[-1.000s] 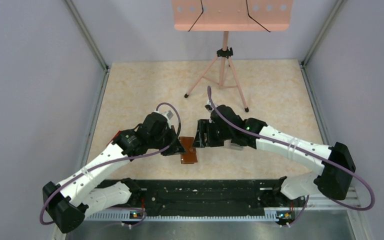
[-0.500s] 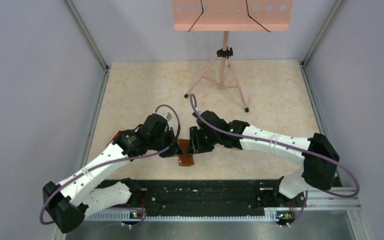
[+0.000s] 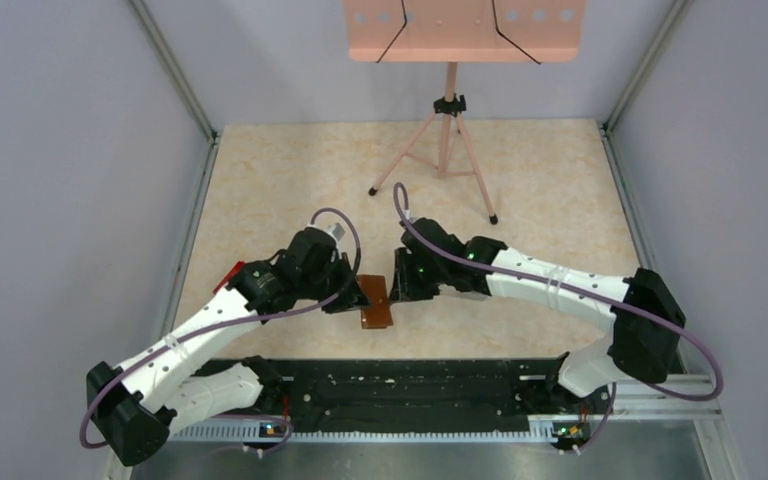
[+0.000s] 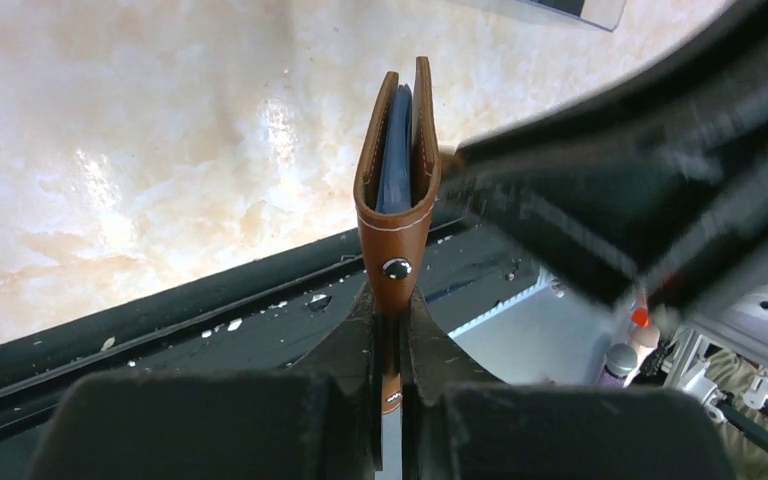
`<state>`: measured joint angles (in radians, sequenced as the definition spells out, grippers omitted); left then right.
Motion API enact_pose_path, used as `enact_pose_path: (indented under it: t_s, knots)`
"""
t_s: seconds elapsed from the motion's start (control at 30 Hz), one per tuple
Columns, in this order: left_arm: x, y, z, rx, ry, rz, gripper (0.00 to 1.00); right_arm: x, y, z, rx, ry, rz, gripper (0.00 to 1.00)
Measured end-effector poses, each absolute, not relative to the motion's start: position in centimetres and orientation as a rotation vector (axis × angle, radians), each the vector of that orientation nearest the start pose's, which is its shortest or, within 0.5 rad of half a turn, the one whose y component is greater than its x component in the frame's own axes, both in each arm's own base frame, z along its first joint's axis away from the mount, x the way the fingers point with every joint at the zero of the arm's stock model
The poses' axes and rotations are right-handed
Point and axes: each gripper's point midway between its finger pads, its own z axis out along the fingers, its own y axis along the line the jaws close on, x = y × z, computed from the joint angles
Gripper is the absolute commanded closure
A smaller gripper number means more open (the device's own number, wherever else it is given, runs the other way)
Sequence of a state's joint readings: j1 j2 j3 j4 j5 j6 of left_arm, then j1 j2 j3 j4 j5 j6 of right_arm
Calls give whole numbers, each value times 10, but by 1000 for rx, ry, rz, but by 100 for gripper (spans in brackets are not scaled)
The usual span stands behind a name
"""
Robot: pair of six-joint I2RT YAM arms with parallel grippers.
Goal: Put the credit cards into the card holder
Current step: Open the card holder at the center of the board.
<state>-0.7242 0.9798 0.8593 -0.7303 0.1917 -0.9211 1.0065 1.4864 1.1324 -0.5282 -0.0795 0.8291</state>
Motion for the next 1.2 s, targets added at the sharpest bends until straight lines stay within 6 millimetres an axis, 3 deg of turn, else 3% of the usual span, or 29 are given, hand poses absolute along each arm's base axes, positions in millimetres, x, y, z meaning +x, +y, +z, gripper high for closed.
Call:
enact_pose_path:
  t_s: [0.07,0.2,0.3,0.57,0.67,0.8,0.97,1.1,1.2]
  knots:
    - [150,-224,166,-160,2640,-921,100,175,325,128,-225,2671,748,73]
    - [145,-225,178,-155,2604,-981,100,185,260,87,-126,2778,483,71]
    - [144,-225,181,-156,2588,-1003,100,179,244,83,-127,2805,422,61]
    - [143,-233,177,-146,2581,-1067,100,175,258,146,-172,2619,728,29]
    - [142,-236,175,-152,2578,-1095,100,169,267,163,-203,2559,866,25]
    - [142,-240,183,-139,2546,-1139,100,160,282,173,-242,2525,1024,25]
    - [143,-241,188,-136,2527,-1162,100,148,303,169,-306,2545,1108,26]
    - [142,-242,188,-146,2529,-1166,100,134,320,154,-379,2610,1073,39]
    - [143,-240,186,-152,2531,-1156,100,136,324,150,-379,2637,999,50]
